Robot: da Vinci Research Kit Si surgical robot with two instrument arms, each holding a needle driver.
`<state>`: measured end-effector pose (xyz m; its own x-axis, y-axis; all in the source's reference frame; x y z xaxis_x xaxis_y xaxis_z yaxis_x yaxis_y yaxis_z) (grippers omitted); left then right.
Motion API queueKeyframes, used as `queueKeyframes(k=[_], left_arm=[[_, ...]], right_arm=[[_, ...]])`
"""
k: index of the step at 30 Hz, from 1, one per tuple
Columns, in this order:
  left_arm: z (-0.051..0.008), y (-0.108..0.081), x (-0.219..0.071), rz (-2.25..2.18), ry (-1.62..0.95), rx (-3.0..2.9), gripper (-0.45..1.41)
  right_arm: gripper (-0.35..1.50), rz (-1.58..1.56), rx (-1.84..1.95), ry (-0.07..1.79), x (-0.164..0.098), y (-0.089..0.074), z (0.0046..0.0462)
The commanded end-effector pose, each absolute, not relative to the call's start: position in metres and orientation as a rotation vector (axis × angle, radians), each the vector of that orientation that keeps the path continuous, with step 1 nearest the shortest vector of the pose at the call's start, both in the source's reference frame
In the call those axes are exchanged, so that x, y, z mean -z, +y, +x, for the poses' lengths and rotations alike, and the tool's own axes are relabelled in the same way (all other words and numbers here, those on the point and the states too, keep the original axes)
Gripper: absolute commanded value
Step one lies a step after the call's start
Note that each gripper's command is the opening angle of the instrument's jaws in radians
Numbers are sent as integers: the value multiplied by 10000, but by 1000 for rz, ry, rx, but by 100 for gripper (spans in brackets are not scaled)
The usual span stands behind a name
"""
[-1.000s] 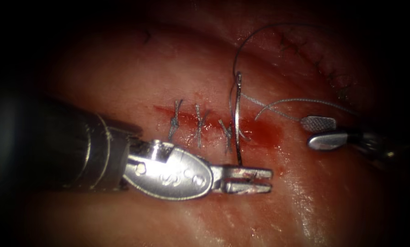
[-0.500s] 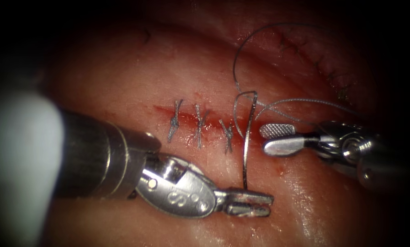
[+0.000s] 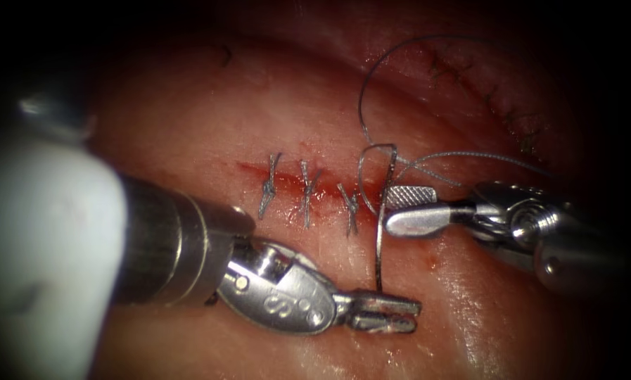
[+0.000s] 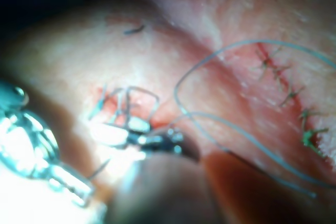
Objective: Wound Closure
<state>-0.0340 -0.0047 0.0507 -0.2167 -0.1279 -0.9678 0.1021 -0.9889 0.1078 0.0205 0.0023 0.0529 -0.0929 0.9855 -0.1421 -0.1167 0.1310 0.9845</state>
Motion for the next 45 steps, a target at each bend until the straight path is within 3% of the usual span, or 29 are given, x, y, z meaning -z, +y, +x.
queueKeyframes(k=[1, 6, 9, 10, 11, 13, 19, 20, 21, 22, 23, 26, 28, 36, 42, 45], left_arm=[[-344, -53, -512, 1861, -30, 2340, -45], [-348, -52, -513, 1860, -33, 2343, -45], [-350, -52, -513, 1859, -34, 2345, -45], [-350, -52, -513, 1859, -34, 2345, -45], [-350, -52, -513, 1859, -34, 2345, -45], [-350, -52, -513, 1859, -34, 2345, -45], [-351, -53, -508, 1856, -33, 2340, -45], [-352, -51, -507, 1851, -38, 2350, -23], [-352, -47, -506, 1888, 45, 2432, 37], [-352, -47, -506, 1888, 45, 2432, 37], [-352, -45, -504, 1927, 143, 2532, 64], [-353, -42, -501, 1979, 268, 2616, 101], [-354, -42, -500, 1993, 306, 2638, 111], [-351, -53, -516, 1874, 416, 2689, 86], [-346, -48, -545, 1826, 569, 2810, 31], [-343, -39, -555, 1831, 661, 2868, 26]], right_arm=[[84, 977, -1231, 1261, -537, 22, 215], [83, 979, -1229, 1264, -535, 20, 223], [68, 978, -1229, 1264, -535, 20, 224], [42, 978, -1227, 1251, -535, 19, 224], [29, 978, -1226, 1248, -535, 18, 224], [-35, 947, -1186, 1265, -535, 18, 224], [-35, 859, -1110, 1293, -536, 20, 217], [-35, 853, -1100, 1299, -535, 19, 215], [-35, 830, -1070, 1318, -535, 20, 210], [-35, 830, -1070, 1318, -535, 20, 210], [-35, 791, -1028, 1337, -536, 20, 205], [-35, 700, -980, 1353, -537, 22, 195], [-35, 656, -960, 1367, -538, 25, 190], [-35, 256, -657, 1486, -533, 40, 180], [-35, 4, -433, 1516, -538, 41, 181], [-35, -92, -378, 1543, -539, 41, 181]])
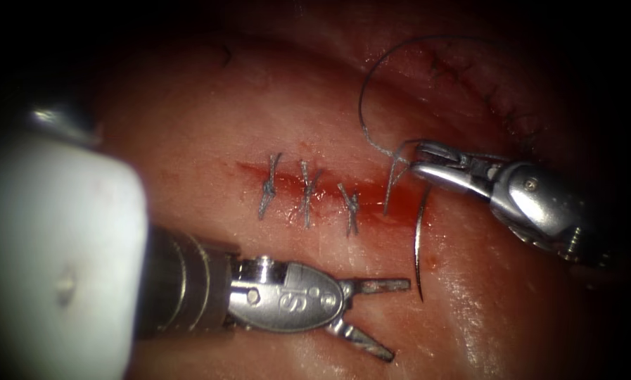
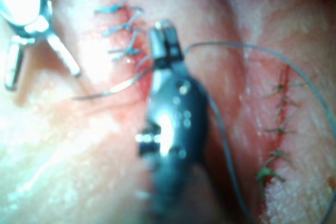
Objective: Wound Closure
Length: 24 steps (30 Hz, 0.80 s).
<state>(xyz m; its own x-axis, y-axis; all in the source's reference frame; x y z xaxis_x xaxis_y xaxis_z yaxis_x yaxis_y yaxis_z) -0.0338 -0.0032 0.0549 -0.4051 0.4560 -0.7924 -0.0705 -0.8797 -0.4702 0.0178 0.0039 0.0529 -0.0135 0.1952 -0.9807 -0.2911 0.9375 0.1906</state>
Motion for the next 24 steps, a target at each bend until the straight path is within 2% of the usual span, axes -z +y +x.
queueKeyframes(k=[1, 9, 15, 24], left_arm=[[-341, -36, -560, -1477, -548, -2317, 26], [-332, -20, -583, -1409, -518, -2295, 20], [-331, -10, -596, -1369, -480, -2292, 27], [-329, 11, -619, -1187, -404, -2279, 15]], right_arm=[[-35, -133, -354, 1550, -538, 42, 181], [-35, -340, -240, 1623, -539, 37, 189], [-35, -414, -192, 1651, -531, 33, 198], [-35, -425, -98, 1610, -518, 32, 184]])
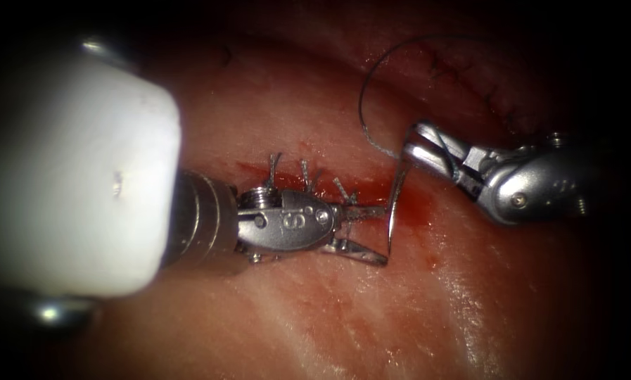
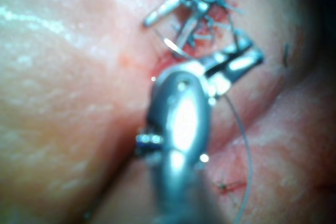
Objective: Wound Closure
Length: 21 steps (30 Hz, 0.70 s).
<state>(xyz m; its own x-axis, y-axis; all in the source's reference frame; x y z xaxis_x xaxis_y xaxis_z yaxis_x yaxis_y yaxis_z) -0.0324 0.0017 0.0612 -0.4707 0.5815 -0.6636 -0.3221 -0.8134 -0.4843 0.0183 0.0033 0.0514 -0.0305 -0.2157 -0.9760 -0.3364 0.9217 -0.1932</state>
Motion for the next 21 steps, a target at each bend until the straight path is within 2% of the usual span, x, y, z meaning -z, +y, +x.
queueKeyframes(k=[1, 8, 21], left_arm=[[-328, 12, -621, -1163, -410, -2277, 14], [-327, 6, -634, -1004, -456, -2327, 4], [-337, 19, -655, -905, -524, -2307, -5]], right_arm=[[-35, -414, -84, 1605, -515, 33, 180], [-35, -380, -25, 1571, -499, 37, 168], [-35, -393, -12, 1567, -502, 24, 186]])
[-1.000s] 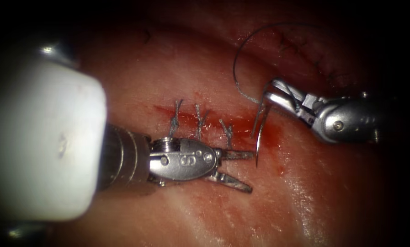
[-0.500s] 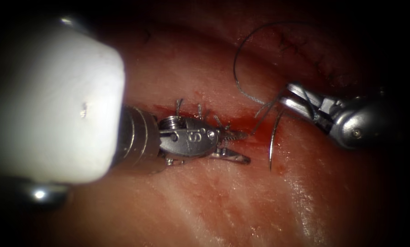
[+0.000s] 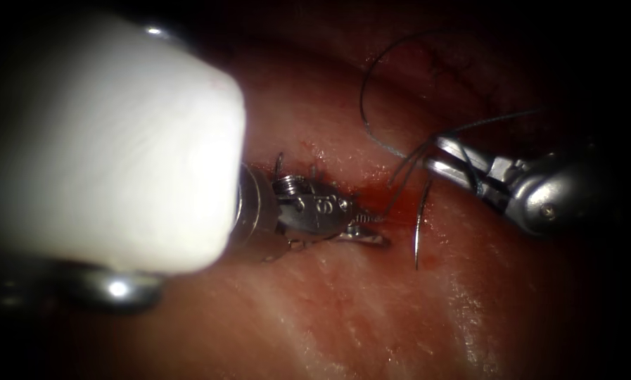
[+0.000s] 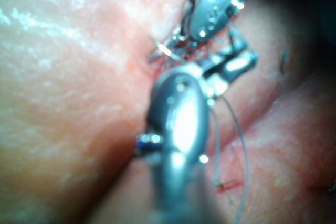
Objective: Wound Closure
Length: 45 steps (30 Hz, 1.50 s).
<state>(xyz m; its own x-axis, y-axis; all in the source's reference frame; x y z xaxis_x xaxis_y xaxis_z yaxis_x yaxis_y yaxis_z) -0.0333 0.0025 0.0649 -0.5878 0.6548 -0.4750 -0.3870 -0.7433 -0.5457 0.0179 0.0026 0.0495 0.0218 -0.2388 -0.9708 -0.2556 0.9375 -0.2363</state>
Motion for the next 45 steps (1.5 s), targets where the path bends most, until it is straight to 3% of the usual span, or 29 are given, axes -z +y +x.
queueKeyframes(k=[1, 11, 14, 17, 24, 35, 45], left_arm=[[-337, 21, -656, -905, -525, -2307, -5], [-336, 34, -668, -874, -540, -2273, -6], [-336, 40, -674, -839, -555, -2215, -18], [-336, 45, -679, -745, -524, -2175, -45], [-337, 43, -679, -540, -510, -2219, -45], [-342, 15, -672, -163, -811, -2475, -45], [-328, 12, -657, -171, -968, -2528, -45]], right_arm=[[-35, -393, -12, 1567, -502, 23, 186], [-35, -399, -4, 1566, -506, 13, 194], [-35, -398, -1, 1570, -505, 11, 195], [-35, -402, -4, 1575, -503, 10, 195], [-35, -407, -8, 1581, -502, 9, 195], [-35, -414, -16, 1592, -502, 12, 193], [-35, -526, 20, 1561, -510, 20, 200]])
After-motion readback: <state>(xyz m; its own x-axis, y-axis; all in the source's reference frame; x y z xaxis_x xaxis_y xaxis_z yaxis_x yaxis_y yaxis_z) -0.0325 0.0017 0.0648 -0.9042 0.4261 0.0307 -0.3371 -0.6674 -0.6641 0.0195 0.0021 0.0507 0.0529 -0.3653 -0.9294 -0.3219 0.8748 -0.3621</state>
